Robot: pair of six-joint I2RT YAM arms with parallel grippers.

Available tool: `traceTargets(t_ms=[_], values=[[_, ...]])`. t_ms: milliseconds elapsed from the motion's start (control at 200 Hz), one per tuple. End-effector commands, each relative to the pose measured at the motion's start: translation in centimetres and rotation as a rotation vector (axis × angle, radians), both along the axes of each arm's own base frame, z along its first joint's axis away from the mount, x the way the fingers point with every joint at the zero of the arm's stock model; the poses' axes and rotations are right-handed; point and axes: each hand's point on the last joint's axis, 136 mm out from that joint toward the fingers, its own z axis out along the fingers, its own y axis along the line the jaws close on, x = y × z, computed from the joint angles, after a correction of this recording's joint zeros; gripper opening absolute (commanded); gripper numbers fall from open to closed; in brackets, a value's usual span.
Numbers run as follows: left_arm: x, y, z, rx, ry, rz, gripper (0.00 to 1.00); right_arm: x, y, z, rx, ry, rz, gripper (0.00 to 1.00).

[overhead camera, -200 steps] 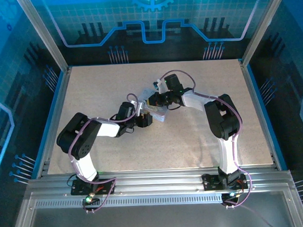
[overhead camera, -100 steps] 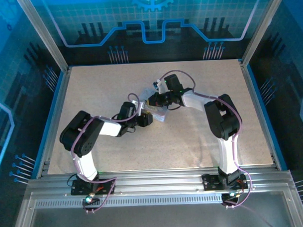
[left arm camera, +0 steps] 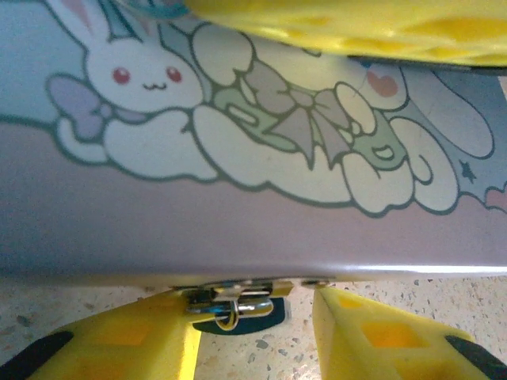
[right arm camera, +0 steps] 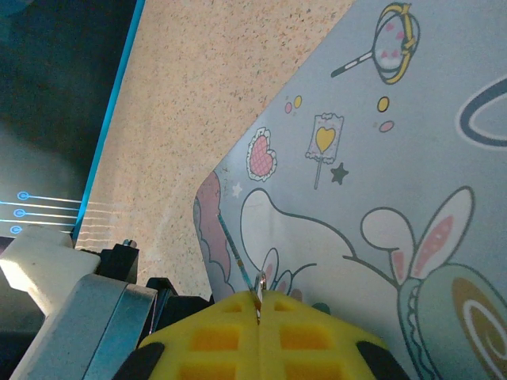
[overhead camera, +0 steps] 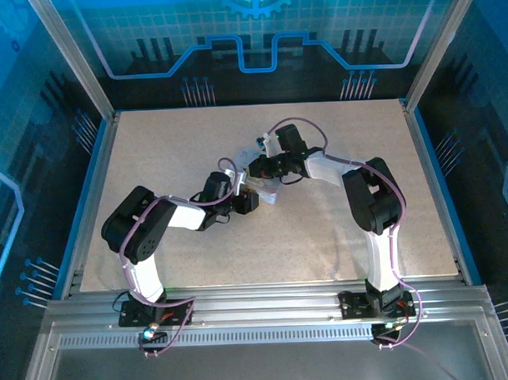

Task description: Unlock a padlock with a key

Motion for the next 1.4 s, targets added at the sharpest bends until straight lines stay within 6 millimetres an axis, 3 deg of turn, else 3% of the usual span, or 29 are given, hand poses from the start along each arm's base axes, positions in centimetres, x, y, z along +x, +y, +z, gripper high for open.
traceTargets(t_ms=[0,705,1091,1241,1391], values=[[-0.1,-0.6,-0.2,-0.02,0.0,-0.003,0.41,-3.1,-0.2,-3.5,-0.073,0.145,0.021,0.0],[1.0,-0.9,-0.3,-0.069,0.039,0.07,0.38,-3.3,-0.1,-3.5,-0.068,0.15,0.021,0.0],[1.2,-1.0,-0.2,-0.094,0.062,0.088,0.27,-3.5,-0.1,-3.5,-0.054,0.151,0.02,0.0],[0.8,-1.1,0.4,-0.108,0.059,0.085,0.27,-3.2,0.2,-2.4,-0.027,0.107,0.023,0.0],[0.0,-1.2,1.0,-0.129,0.071,0.081,0.26,-2.4,0.3,0.3,0.0,0.009,0.034,0.0]])
